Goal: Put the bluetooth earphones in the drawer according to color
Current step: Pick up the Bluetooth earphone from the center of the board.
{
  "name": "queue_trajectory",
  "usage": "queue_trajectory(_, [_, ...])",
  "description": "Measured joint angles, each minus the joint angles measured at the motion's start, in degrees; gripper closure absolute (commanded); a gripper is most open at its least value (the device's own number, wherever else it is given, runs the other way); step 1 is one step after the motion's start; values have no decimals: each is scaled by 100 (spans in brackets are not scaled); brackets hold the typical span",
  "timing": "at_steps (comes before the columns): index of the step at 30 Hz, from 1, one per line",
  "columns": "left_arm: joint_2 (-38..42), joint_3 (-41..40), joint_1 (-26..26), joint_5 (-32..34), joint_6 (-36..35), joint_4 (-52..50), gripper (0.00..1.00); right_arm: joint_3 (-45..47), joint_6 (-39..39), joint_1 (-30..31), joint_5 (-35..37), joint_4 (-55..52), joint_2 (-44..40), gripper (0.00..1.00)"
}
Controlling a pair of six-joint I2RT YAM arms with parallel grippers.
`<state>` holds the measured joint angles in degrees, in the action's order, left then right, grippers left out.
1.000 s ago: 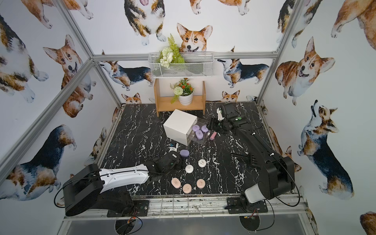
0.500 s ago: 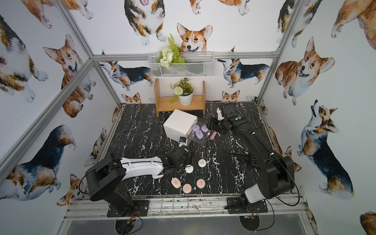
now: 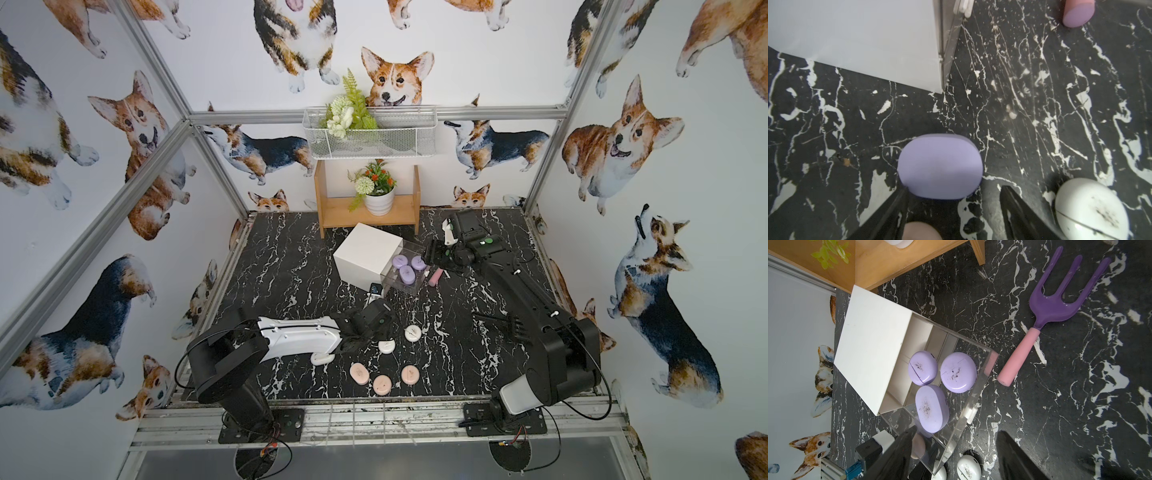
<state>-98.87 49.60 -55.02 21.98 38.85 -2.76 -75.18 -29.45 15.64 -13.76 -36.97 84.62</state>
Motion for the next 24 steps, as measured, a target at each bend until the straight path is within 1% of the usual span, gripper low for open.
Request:
queue_trajectory(4, [-155, 111, 50, -37, -17, -4, 25, 0, 2, 0, 0, 0, 0, 30])
queue_trajectory(12, [-153, 105, 181, 4, -81, -48, 23, 0, 4, 0, 0, 0, 17, 30])
queue_trajectory(24, [-313, 308, 186, -85, -105, 90, 22, -2, 9, -2, 2, 0, 42, 30])
